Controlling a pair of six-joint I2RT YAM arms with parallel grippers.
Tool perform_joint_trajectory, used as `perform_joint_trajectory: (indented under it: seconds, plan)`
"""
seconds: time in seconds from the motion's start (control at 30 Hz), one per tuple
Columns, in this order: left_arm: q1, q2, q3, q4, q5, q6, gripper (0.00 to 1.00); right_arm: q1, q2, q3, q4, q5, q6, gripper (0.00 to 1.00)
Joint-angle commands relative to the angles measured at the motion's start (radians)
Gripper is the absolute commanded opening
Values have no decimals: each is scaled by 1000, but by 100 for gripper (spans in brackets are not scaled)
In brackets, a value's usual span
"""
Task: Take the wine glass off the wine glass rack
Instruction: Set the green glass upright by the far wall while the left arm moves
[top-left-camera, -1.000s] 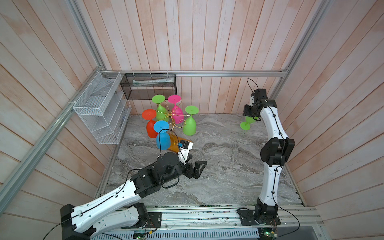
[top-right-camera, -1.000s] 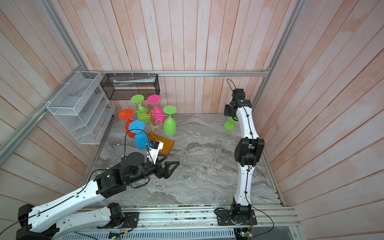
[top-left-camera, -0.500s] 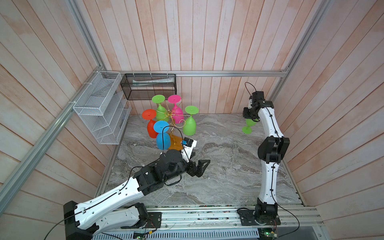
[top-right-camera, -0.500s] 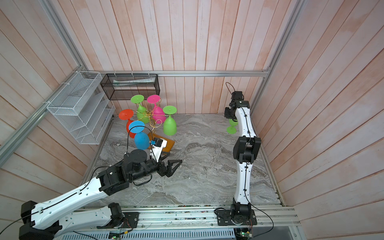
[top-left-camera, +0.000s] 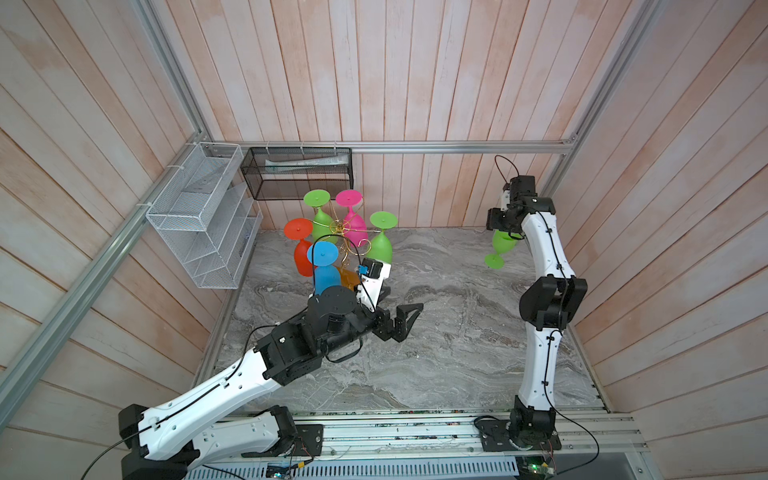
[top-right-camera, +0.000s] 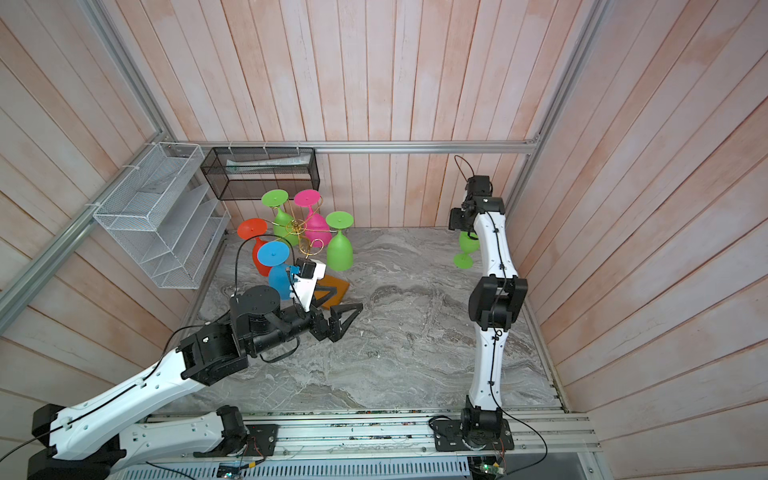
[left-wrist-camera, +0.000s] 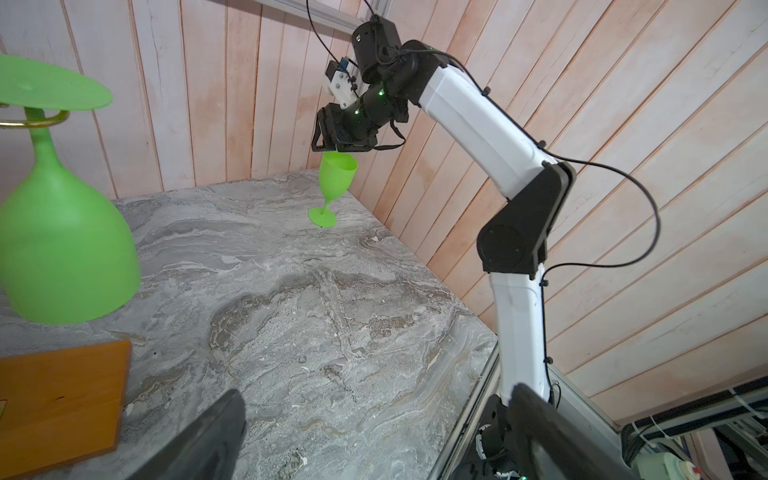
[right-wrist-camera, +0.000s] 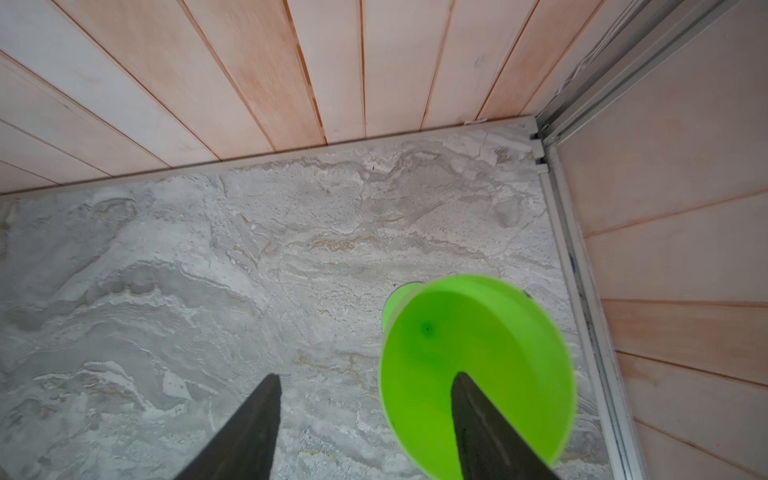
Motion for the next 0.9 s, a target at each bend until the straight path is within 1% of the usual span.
perform_joint_trajectory:
  seconds: [0.0, 0.1, 0.17, 0.23, 0.3, 0.4, 0.57, 0.67, 0.77, 0.87]
  plan:
    - [-3, 28, 43, -37, -9, 14, 100, 11, -137, -43, 52, 17, 15, 67]
    - [-4, 50, 89, -55, -16, 13, 100, 38, -244, -151, 114, 15, 47, 67]
    - [-4, 73, 132, -72, -19, 11, 99, 68, -329, -252, 189, 14, 78, 65]
    - [-4, 94, 171, -85, -23, 9, 99, 111, -427, -377, 290, -10, 129, 64]
    - [-4, 110, 210, -95, -24, 25, 99, 154, -521, -490, 416, -61, 186, 63]
    - [-4, 131, 271, -123, -50, 60, 99, 207, -625, -630, 564, -138, 301, 62]
    - [-5, 141, 355, -165, -106, 150, 99, 280, -734, -824, 816, -267, 552, 56]
    - [-5, 143, 420, -212, -179, 235, 99, 307, -758, -910, 961, -333, 726, 53]
    - [-3, 162, 502, -289, -299, 322, 99, 334, -756, -972, 1085, -369, 886, 50]
    - [0, 184, 557, -361, -435, 388, 99, 372, -716, -971, 1141, -398, 978, 49]
